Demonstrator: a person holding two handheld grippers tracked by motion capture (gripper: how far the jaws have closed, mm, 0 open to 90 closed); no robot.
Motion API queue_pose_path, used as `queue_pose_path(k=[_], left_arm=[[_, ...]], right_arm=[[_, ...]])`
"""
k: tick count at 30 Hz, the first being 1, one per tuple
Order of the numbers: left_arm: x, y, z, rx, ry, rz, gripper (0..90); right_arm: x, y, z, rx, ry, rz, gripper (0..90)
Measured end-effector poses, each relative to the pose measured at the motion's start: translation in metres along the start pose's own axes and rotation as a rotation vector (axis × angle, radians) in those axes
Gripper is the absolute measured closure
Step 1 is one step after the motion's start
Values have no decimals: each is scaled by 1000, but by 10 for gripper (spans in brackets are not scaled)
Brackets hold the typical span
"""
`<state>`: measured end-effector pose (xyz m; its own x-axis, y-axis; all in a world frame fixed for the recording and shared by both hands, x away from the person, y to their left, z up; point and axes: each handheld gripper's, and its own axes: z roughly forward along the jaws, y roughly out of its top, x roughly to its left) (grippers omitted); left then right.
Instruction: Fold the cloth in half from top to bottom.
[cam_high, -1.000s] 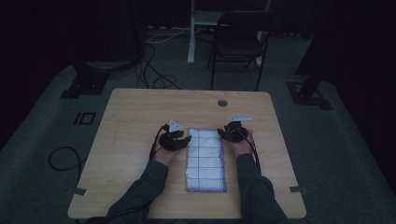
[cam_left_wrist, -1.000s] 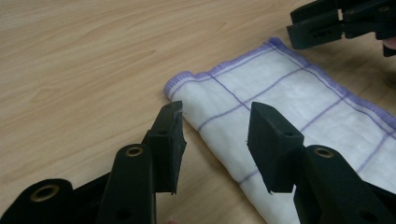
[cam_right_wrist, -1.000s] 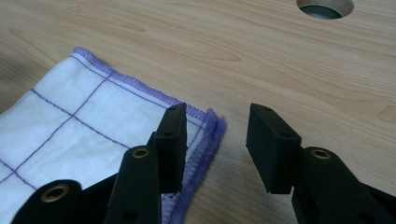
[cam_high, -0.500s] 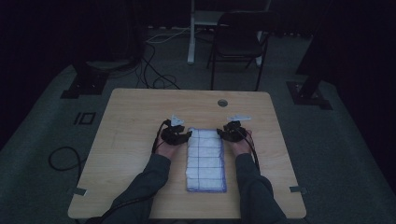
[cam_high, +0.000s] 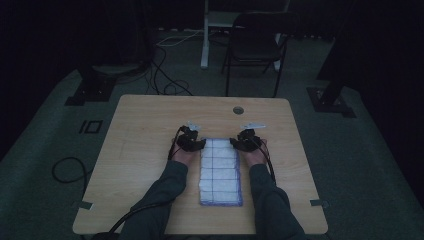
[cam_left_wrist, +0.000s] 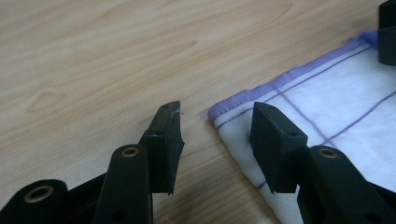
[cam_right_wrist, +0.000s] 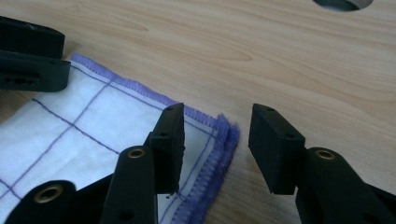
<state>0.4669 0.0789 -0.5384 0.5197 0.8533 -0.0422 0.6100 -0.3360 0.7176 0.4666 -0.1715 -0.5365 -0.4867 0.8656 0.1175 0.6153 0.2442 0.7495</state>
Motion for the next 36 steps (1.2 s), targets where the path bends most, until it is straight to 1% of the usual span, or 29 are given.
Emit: queue_pose_path(k=[4, 6, 7, 9, 11, 13, 14, 16, 18, 21, 25, 27, 29, 30, 32, 36], left_arm=[[0, 1, 1, 6, 1, -6, 538], [1, 1, 1, 4, -6, -10, 535], [2, 1, 1, 0, -13, -14, 532], [2, 0, 1, -11, -41, -17, 527], [0, 0, -1, -34, -56, -7, 520], [-3, 1, 0, -43, -72, -5, 513], [-4, 1, 1, -38, -73, -4, 510], [-5, 1, 3, -25, -62, -1, 509], [-5, -1, 5, -33, -58, -8, 505], [-5, -2, 5, -41, -43, 4, 496], [-7, -2, 5, -41, -28, 13, 496], [-8, -2, 5, -38, -23, 21, 499], [-8, -2, 5, -37, -32, 16, 513], [-8, -3, 4, -35, -43, 14, 532], [-7, -3, 3, -33, -78, 4, 573], [-7, -1, 3, -12, -104, -3, 649]], right_arm=[[-1, -2, 2, 14, -2, 8, 556], [-2, -2, 3, 17, -2, 9, 554], [-1, -2, 3, 18, -2, 9, 553], [-1, -3, 4, 20, -4, 7, 549], [-1, -3, 5, 22, -5, 8, 541], [-1, -3, 5, 19, -3, 11, 539], [-1, -3, 5, 19, -2, 10, 538], [-1, -3, 5, 22, -7, 4, 536], [2, -3, 5, 27, -14, -15, 531], [5, -4, 5, 26, -23, -42, 530], [8, -5, 4, 28, -35, -58, 539], [9, -6, 4, 28, -37, -60, 564], [11, -6, 4, 30, -30, -63, 604], [12, -6, 4, 31, -28, -62, 622], [12, -6, 3, 31, -15, -57, 660], [15, -6, 3, 44, 10, -52, 754]])
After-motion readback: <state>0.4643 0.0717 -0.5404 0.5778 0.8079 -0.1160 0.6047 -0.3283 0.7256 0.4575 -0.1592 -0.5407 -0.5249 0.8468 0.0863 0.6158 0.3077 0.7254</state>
